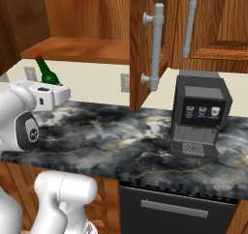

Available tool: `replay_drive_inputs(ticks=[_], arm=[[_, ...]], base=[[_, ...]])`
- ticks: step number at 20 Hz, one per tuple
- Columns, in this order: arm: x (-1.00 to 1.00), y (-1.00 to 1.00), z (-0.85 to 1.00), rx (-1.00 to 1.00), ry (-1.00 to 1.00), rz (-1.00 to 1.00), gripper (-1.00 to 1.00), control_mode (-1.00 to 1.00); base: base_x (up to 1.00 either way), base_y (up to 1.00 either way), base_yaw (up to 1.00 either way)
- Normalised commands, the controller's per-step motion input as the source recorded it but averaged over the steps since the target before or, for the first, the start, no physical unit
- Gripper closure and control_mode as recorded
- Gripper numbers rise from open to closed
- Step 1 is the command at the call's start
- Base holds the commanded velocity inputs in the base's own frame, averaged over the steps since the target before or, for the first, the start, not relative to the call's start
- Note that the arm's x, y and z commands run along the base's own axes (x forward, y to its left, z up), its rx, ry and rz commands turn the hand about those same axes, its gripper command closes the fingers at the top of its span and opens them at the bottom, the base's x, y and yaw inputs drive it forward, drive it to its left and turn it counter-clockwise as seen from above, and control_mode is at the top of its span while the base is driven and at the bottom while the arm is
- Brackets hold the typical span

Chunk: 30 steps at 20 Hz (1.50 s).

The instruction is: Open the cabinet directly in front. Then move the beer and the mug to the dining counter with the candle on it.

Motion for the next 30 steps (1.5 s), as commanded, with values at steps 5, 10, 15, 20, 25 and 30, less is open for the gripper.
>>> replay_drive_inputs(ticks=[5, 10, 15, 20, 25, 30], arm=[[0.00, 0.00, 0.00, 0.00, 0.00, 0.00, 1.00, 1.00], [0.00, 0.00, 0.00, 0.00, 0.00, 0.00, 1.00, 1.00], [0.00, 0.00, 0.00, 0.00, 0.00, 0.00, 1.00, 1.00], [0.00, 0.00, 0.00, 0.00, 0.00, 0.00, 1.00, 1.00], [0.00, 0.00, 0.00, 0.00, 0.00, 0.00, 1.00, 1.00], [0.00, 0.00, 0.00, 0.00, 0.00, 0.00, 1.00, 1.00]], base=[[-0.93, 0.00, 0.18], [-1.00, -0.11, 0.53], [-0.78, -0.19, 0.82], [-0.53, -0.05, 0.88], [-0.42, 0.00, 0.90], [-0.40, 0.00, 0.89]])
